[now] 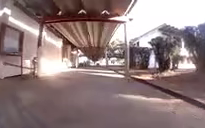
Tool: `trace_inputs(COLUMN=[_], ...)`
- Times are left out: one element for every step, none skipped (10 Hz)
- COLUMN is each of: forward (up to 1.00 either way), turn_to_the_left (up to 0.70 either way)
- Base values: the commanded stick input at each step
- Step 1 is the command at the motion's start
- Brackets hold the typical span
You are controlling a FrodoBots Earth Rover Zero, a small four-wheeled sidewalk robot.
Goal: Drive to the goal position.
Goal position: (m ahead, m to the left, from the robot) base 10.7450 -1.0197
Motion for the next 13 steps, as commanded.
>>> trace_inputs(forward=[0.85,0.85,0.85,0.85,0.85,0.85,0.85,0.85,0.85,0.85,0.85,0.85,0.85], turn_to_the_left=[0.00,0.00,0.00,0.00,0.34,0.34,0.21,0.05,0.00,0.00,0.00,0.00,0.00])
